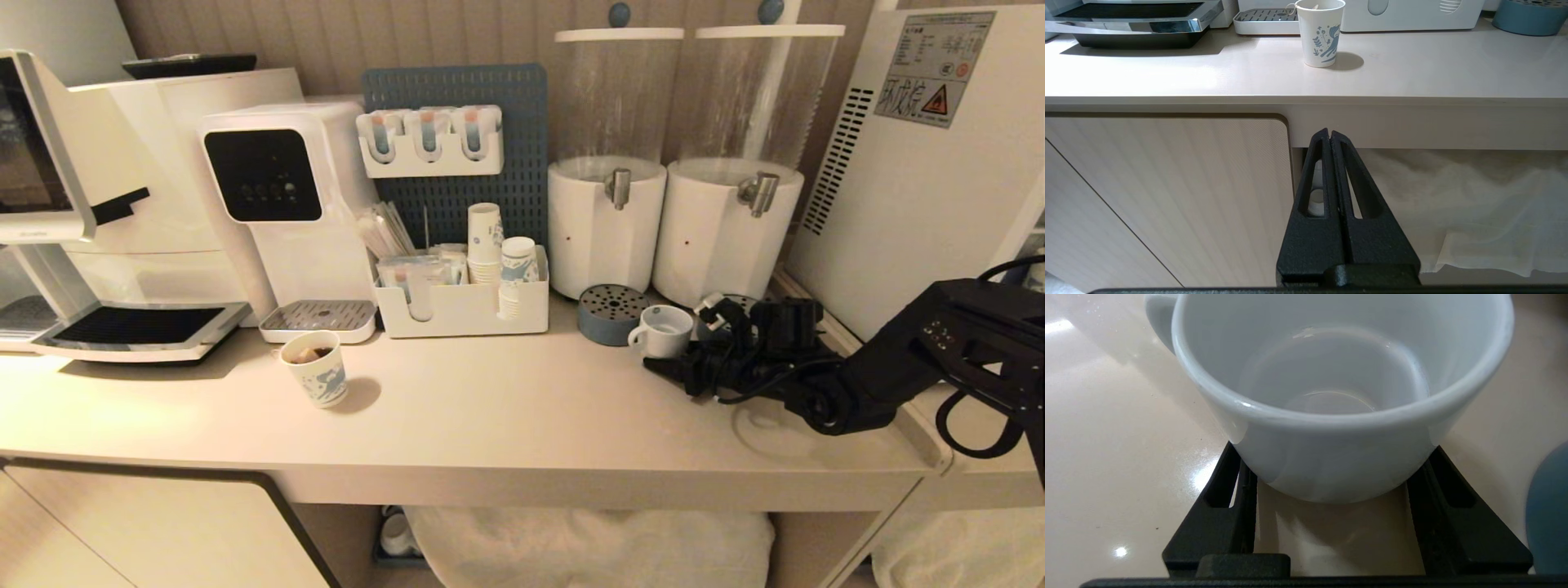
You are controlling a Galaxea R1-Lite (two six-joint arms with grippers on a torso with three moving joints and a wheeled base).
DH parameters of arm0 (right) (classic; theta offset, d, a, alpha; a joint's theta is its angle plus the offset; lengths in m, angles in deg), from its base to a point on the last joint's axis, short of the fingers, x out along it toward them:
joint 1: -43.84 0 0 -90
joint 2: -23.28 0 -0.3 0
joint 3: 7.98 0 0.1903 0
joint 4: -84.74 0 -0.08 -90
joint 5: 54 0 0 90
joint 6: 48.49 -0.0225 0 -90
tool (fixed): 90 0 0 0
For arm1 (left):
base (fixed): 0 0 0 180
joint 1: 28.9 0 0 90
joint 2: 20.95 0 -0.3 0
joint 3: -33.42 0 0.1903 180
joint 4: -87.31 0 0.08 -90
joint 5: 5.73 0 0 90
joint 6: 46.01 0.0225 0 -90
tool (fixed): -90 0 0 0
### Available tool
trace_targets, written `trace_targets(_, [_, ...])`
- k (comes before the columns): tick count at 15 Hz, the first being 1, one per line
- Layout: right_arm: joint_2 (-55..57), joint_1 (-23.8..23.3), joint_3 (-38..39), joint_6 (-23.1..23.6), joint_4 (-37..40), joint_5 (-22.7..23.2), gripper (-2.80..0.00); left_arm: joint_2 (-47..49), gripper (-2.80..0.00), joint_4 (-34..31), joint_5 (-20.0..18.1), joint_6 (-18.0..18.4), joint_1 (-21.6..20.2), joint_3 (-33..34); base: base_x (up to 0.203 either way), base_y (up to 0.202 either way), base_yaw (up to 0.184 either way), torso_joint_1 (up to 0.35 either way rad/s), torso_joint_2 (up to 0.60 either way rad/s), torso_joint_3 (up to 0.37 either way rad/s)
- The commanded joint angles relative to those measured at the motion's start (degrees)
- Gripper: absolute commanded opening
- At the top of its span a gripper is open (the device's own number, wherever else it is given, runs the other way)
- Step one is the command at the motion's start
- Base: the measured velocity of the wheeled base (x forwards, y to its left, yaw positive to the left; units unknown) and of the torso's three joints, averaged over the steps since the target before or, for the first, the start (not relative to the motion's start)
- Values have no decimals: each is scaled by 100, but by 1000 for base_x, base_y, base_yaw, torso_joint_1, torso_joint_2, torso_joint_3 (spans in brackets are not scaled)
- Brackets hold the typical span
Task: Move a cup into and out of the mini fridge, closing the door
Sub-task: Put the ceramic cup in the freezer
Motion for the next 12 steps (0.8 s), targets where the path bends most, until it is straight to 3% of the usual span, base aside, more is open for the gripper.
trace_targets(1, [50,6,21,15,-36,20,-280,1,-280,1,-3,-1,0,0,0,0,0,0,0,0])
trace_targets(8, [-38,-3,4,-20,184,35,-280,0,-280,1,5,-1,0,0,0,0,0,0,0,0])
trace_targets(9, [-38,-3,-5,-20,184,35,-242,9,-280,1,-4,-1,0,0,0,0,0,0,0,0])
trace_targets(10, [-46,-2,-14,-28,221,35,0,0,-280,1,-4,-1,0,0,0,0,0,0,0,0])
trace_targets(12, [-29,5,-5,-20,193,26,0,7,-280,1,2,-1,0,0,0,0,0,0,0,0])
